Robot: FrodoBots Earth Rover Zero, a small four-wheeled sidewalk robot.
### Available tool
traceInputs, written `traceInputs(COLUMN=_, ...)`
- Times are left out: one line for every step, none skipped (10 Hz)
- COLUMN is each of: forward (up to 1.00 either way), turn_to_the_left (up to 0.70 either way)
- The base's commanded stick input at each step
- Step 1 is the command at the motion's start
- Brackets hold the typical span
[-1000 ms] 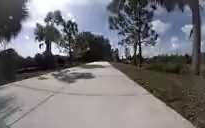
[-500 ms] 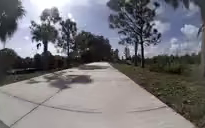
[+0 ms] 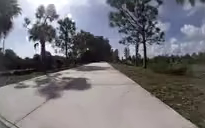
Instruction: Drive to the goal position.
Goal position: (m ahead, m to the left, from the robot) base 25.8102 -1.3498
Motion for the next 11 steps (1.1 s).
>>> traceInputs(forward=0.85, turn_to_the_left=0.0)
traceInputs(forward=0.85, turn_to_the_left=0.0)
traceInputs(forward=0.85, turn_to_the_left=0.0)
traceInputs(forward=0.85, turn_to_the_left=0.0)
traceInputs(forward=0.85, turn_to_the_left=0.0)
traceInputs(forward=0.85, turn_to_the_left=0.0)
traceInputs(forward=0.85, turn_to_the_left=0.0)
traceInputs(forward=0.85, turn_to_the_left=0.0)
traceInputs(forward=0.85, turn_to_the_left=0.0)
traceInputs(forward=0.85, turn_to_the_left=0.0)
traceInputs(forward=0.85, turn_to_the_left=0.0)
